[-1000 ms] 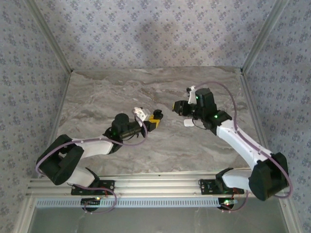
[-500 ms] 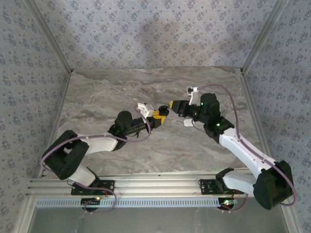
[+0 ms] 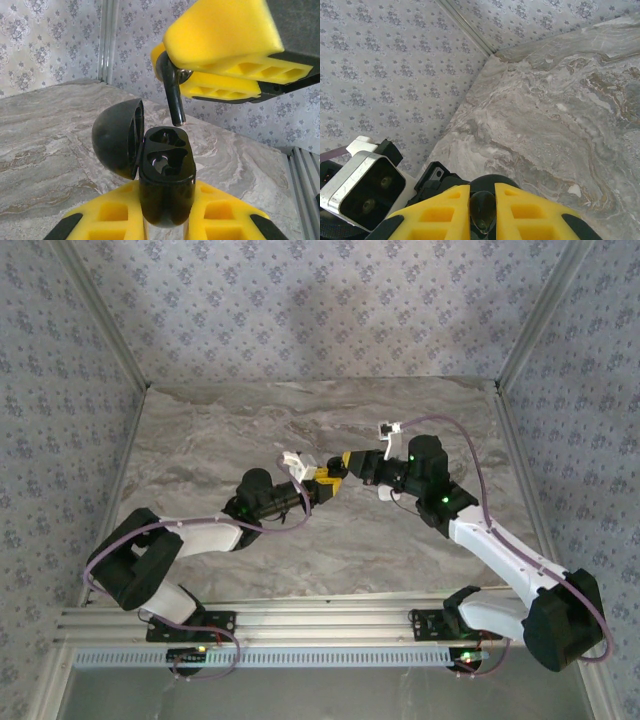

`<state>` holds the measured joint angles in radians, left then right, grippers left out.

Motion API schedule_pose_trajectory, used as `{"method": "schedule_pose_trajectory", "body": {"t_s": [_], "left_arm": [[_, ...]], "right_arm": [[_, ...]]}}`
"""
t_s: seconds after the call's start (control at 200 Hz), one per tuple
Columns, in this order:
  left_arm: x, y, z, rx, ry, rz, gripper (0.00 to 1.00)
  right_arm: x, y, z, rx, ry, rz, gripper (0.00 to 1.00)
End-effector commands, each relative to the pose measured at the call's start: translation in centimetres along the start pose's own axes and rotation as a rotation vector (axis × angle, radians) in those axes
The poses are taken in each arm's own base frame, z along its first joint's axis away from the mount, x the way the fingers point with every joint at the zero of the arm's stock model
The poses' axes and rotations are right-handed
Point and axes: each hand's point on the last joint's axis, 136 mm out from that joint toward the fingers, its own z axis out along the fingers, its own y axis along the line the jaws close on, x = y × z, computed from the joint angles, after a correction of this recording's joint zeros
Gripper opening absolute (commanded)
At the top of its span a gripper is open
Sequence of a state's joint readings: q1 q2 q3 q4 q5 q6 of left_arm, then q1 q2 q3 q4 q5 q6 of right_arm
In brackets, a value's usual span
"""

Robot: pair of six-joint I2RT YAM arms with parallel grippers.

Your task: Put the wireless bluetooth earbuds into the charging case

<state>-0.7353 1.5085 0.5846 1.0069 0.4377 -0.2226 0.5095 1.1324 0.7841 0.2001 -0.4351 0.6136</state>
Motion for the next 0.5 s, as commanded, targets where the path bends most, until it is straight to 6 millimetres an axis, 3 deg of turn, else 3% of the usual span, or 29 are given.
{"method": "schedule_pose_trajectory", "body": {"t_s": [0.0,0.495], "left_arm": [[-2.9,-0.9,0.3,0.032,-0.083,0.028,0.12],[-3.7,-1.0,0.2,0.029,-0.102,0.036,0.12]], "right_arm": [[0.2,0.6,0.0,-0.024,0.001,-0.014,0.18],[1.5,-0.2,0.0,-0.003,0.042,-0.012,0.18]]}}
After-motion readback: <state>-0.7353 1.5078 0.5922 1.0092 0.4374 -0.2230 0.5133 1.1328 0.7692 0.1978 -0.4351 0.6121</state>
